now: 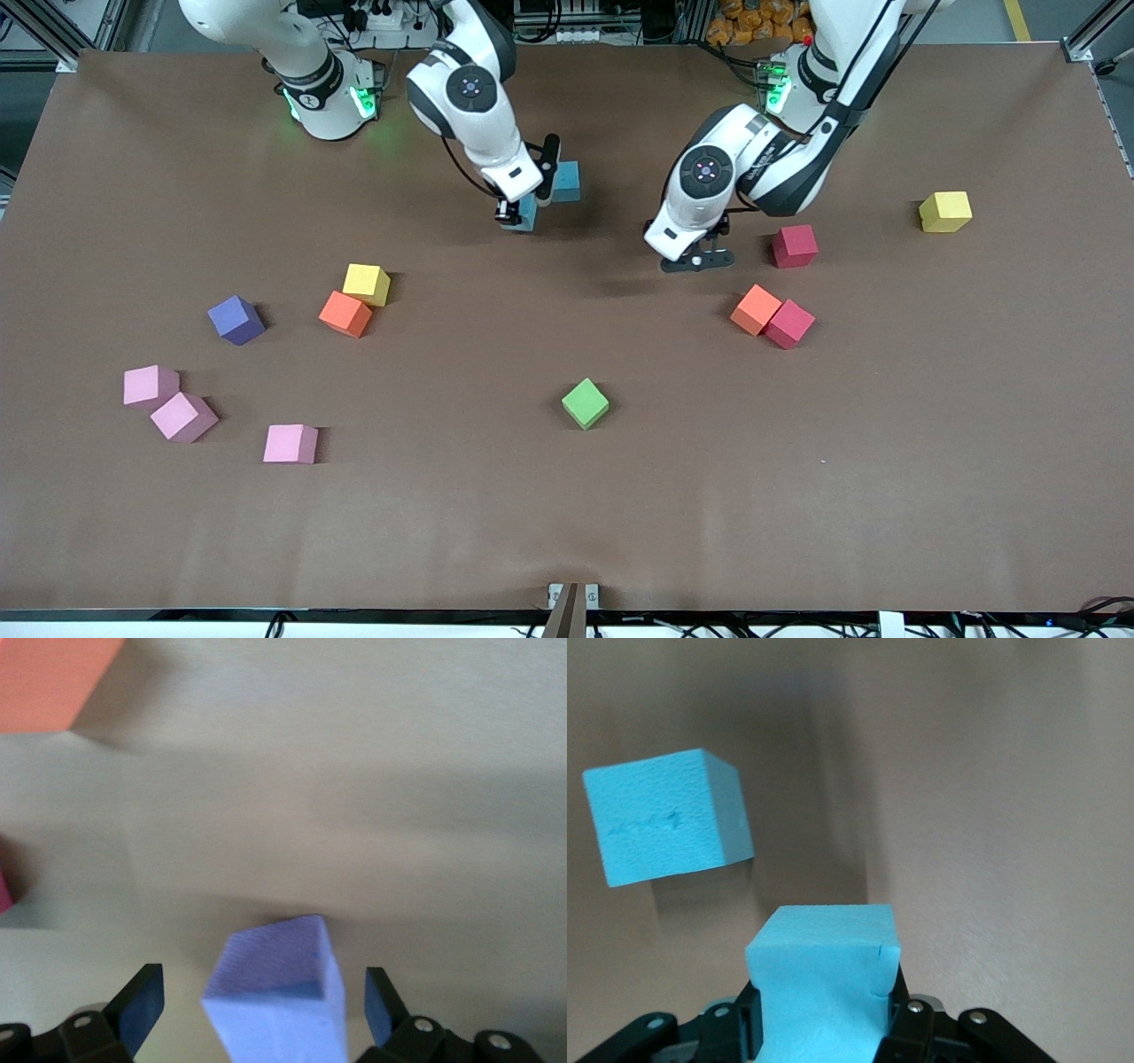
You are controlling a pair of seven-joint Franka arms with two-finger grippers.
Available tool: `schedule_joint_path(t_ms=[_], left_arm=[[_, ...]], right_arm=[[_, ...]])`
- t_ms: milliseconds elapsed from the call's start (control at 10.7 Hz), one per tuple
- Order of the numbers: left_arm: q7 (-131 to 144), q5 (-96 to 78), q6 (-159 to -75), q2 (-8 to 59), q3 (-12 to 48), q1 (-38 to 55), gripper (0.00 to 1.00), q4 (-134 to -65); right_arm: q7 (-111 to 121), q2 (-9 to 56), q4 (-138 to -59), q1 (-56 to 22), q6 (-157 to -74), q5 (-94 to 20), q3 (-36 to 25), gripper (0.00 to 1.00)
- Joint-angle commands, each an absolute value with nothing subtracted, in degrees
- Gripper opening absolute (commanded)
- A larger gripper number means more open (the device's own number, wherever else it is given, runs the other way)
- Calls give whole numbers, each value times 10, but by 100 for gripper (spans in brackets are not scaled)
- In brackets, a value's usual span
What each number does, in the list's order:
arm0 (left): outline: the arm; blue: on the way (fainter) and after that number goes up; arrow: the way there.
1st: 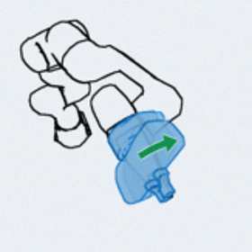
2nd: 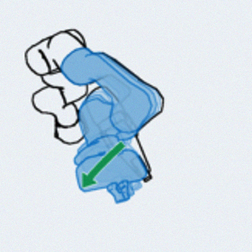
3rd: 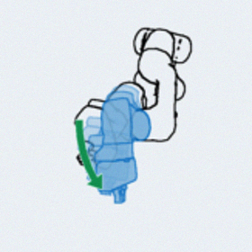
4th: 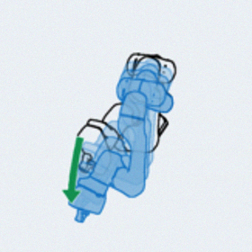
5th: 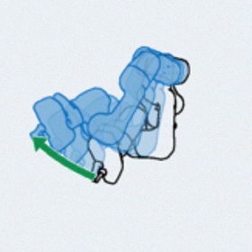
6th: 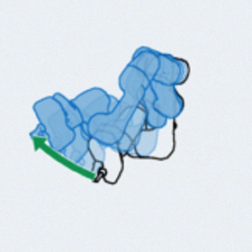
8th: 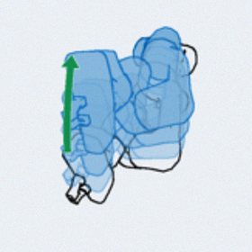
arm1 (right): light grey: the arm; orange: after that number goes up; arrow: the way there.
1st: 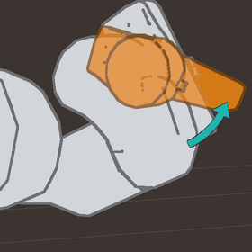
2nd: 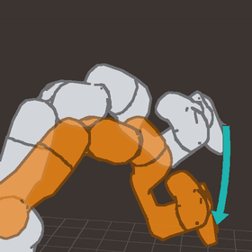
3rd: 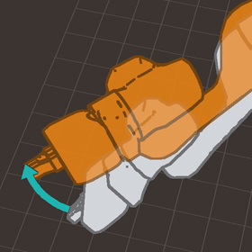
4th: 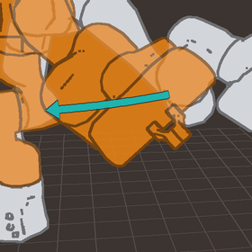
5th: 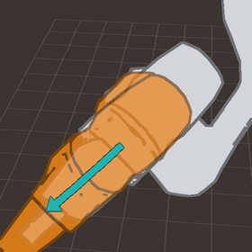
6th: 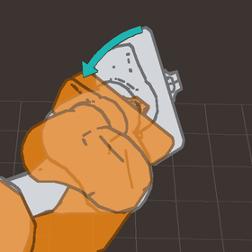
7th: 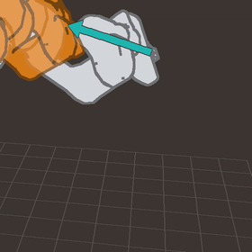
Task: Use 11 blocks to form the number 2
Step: 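Carry the cyan cube with the right gripper while the left gripper grasps purple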
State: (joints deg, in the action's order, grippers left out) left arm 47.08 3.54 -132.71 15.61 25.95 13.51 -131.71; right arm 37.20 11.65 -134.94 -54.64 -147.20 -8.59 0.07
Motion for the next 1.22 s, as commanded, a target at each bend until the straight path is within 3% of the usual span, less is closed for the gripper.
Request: schedule_joint_path(t_ms=[0,563,1126], left_arm=[[473,1,-1355,122,265,125,100,-1358],[474,-64,-1421,98,267,114,100,-1413],[485,-106,-1429,101,269,117,100,-1412]], right_arm=[[417,115,-1360,-614,-1477,-76,-70,14],[335,120,-1384,-689,-1488,-76,-83,14],[286,158,-1381,-723,-1549,-77,-82,14]])
